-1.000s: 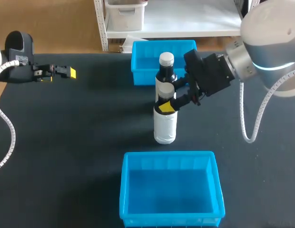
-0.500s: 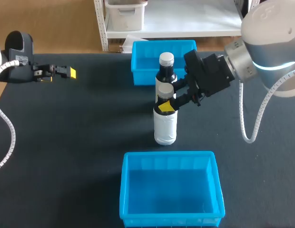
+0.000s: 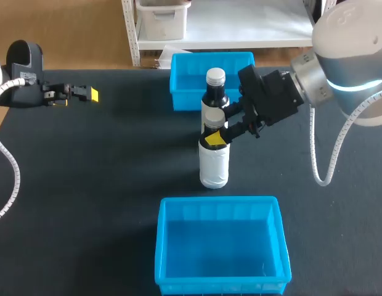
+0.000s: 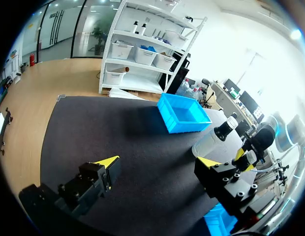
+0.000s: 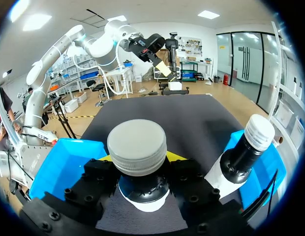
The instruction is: Pick up the bottle, and place it in the far bin if it is heavy, or in the near bin if it is light.
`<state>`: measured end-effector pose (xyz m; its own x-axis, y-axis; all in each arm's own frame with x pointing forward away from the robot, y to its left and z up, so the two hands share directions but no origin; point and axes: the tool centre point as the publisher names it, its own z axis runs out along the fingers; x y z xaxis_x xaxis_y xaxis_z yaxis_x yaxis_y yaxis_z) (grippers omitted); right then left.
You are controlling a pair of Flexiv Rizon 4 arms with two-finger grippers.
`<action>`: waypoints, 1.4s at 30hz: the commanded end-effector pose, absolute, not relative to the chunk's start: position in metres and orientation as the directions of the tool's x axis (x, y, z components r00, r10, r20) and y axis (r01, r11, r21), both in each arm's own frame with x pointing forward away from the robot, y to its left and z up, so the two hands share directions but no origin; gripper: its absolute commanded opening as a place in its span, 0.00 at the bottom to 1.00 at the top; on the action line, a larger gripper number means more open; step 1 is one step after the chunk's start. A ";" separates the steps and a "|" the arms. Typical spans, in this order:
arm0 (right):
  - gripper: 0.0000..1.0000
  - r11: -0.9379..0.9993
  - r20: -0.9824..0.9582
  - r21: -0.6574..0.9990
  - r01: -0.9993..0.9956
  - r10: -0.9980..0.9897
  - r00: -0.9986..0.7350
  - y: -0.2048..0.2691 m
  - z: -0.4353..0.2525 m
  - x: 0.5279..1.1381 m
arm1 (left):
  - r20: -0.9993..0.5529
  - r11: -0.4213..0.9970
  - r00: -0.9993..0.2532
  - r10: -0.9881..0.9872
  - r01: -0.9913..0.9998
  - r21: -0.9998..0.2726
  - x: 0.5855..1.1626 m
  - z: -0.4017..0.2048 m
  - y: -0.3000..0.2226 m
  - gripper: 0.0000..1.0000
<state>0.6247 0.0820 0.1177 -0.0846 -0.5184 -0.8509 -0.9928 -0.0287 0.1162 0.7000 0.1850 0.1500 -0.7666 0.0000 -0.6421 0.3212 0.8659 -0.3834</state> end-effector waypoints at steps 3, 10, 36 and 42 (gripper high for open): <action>1.00 -0.032 -0.849 0.124 -0.992 -0.521 -0.089 0.081 0.115 0.622 | -0.642 0.866 -0.767 0.000 0.321 -0.383 0.700 0.150 0.185 1.00; 1.00 -0.031 -0.848 0.127 -0.991 -0.522 -0.092 0.081 0.115 0.622 | -0.642 0.866 -0.767 0.000 0.321 -0.383 0.700 0.150 0.185 1.00; 1.00 -0.043 -0.856 0.123 -0.991 -0.511 -0.084 0.083 0.117 0.619 | -0.642 0.866 -0.767 0.000 0.321 -0.383 0.700 0.150 0.185 1.00; 1.00 -0.043 -0.856 0.124 -0.991 -0.511 -0.085 0.084 0.117 0.618 | -0.642 0.866 -0.767 0.000 0.321 -0.383 0.700 0.150 0.185 1.00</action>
<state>0.6188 0.0840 0.1173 -0.0859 -0.5128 -0.8542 -0.9911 -0.0433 0.1256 0.6999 0.1850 0.1500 -0.7666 0.0001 -0.6421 0.3212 0.8659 -0.3834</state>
